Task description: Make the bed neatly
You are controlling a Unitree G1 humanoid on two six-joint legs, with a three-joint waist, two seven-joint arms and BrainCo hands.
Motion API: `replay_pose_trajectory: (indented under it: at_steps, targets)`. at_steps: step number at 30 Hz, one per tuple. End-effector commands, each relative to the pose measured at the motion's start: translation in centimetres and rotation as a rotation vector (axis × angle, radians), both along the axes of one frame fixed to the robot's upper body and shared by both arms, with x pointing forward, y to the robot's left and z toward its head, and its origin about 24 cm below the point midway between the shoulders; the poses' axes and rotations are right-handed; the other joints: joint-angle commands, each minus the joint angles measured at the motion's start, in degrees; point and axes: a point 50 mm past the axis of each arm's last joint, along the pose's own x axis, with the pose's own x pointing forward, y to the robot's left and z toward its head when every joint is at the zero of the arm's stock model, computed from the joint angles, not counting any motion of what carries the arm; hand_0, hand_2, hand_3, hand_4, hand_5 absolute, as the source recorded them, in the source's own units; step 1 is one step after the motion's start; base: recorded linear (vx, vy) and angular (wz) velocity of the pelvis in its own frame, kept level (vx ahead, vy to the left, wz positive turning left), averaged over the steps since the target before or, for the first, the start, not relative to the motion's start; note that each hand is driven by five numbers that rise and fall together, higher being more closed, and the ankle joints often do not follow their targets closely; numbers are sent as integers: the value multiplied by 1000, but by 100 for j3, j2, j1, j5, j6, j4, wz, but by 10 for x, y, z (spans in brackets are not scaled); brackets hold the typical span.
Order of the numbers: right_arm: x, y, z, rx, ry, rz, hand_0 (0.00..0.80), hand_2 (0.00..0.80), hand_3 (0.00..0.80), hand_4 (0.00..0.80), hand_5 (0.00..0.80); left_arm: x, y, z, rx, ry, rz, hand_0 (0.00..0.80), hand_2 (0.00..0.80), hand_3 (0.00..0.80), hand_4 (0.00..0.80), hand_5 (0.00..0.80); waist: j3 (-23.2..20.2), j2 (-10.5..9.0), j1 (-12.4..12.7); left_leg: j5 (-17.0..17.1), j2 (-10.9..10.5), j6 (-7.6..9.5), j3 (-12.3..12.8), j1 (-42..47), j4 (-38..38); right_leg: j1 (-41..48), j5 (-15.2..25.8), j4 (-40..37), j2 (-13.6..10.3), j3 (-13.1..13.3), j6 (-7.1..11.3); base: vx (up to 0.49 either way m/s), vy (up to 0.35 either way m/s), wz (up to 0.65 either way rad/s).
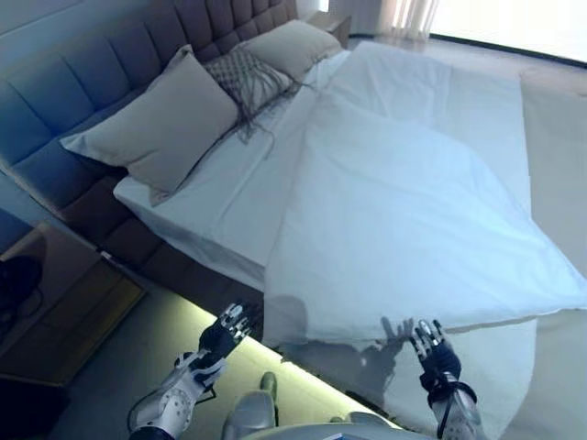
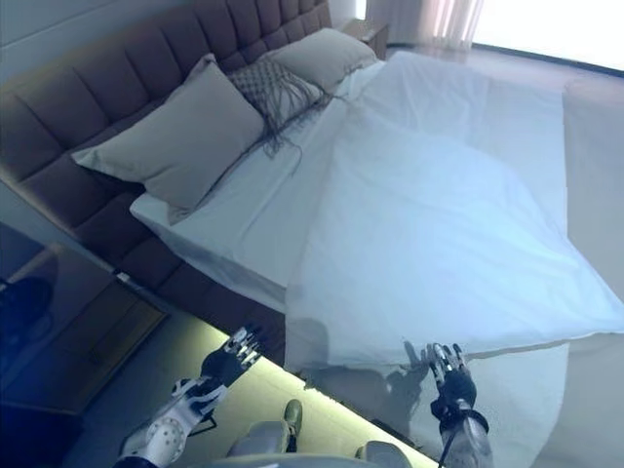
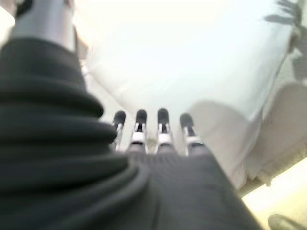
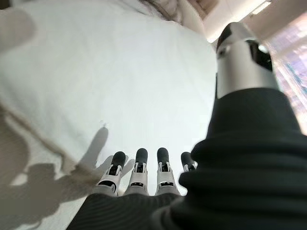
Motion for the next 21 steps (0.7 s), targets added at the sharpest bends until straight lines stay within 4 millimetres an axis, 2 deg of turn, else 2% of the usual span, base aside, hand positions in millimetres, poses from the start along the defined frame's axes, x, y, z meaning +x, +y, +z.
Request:
replay_pose_trajectory:
  at_steps: [1, 2, 4, 5, 8, 11, 14, 16, 17, 19, 21]
  targets:
    - [20, 2, 21, -32, -128, 18, 0, 0, 0, 0, 0, 21, 5, 21, 23, -134, -3, 0, 0, 0, 0, 0, -330, -4, 51, 992, 165, -166, -120, -771, -117, 753, 667, -646, -192, 234, 495, 163, 214, -14]
    - [27, 5, 24, -42, -137, 23, 0, 0, 0, 0, 0, 25, 6, 23, 25, -153, -9, 0, 0, 0, 0, 0, -347, -26, 48, 530, 107, -53, 79, -852, 187, 739, 540, -403, -330, 182, 523, 207, 235, -12]
    - [32, 10, 23, -24, -116, -6, 0, 0, 0, 0, 0, 31, 7, 24, 57, -159, 1, 0, 0, 0, 0, 0, -376, -36, 67, 484, -12, -42, 198, -1041, 767, 752, 444, -94, -550, 63, 586, 274, 233, -21]
    - [33, 14, 23, 6, -131, -1, 0, 0, 0, 0, 0, 35, 9, 29, 58, -193, -9, 0, 0, 0, 0, 0, -407, -101, 105, 206, -85, 126, 297, -1084, 863, 757, 498, 43, -708, -30, 680, 233, 186, -27]
    - [33, 22, 21, 39, -145, 8, 0, 0, 0, 0, 0, 31, 12, 37, 66, -214, 9, 0, 0, 0, 0, 0, -549, -213, 281, 23, -298, 396, 548, -800, 619, 452, 1299, 572, -1188, -488, 820, 243, 231, -38]
    - [26, 13, 17, 99, -167, -101, 0, 0, 0, 0, 0, 23, 20, 34, 67, -191, 24, 0, 0, 0, 0, 0, -730, -223, 354, -40, -476, 602, 635, -625, 429, 384, 1721, 790, -1361, -572, 773, 239, 211, -39]
    - [21, -5, 17, 98, -179, -228, 0, 0, 0, 0, 0, 24, 23, 30, 64, -175, 42, 0, 0, 0, 0, 0, -763, -101, 232, -197, -637, 848, 637, -302, 245, -245, 2118, 1997, -1349, -586, 710, 183, 286, 0]
    - [23, -15, 20, 96, -196, -270, 0, 0, 0, 0, 0, 26, 24, 32, 61, -176, 43, 0, 0, 0, 0, 0, -687, -66, 191, -281, -649, 857, 680, -131, 252, -608, 2106, 2169, -1430, -726, 611, 129, 129, 21]
    - [23, -21, 21, 105, -210, -301, 0, 0, 0, 0, 0, 28, 25, 34, 60, -178, 46, 0, 0, 0, 0, 0, -610, -89, 165, -340, -659, 818, 682, -21, 274, -717, 1972, 1931, -1458, -826, 553, 130, -54, 17]
    - [22, -32, 21, 105, -207, -334, 0, 0, 0, 0, 0, 28, 30, 33, 60, -184, 61, 0, 0, 0, 0, 0, -556, -136, 91, -398, -656, 710, 577, 159, 262, -908, 2048, 1125, -1443, -869, 536, 151, -163, 7]
    - [18, -51, 18, 116, -188, -371, 0, 0, 0, 0, 0, 30, 37, 35, 65, -193, 83, 0, 0, 0, 0, 0, -502, -260, -14, -598, -669, 590, 431, 349, 276, -1039, 2225, 158, -1509, -691, 633, 200, -278, 3]
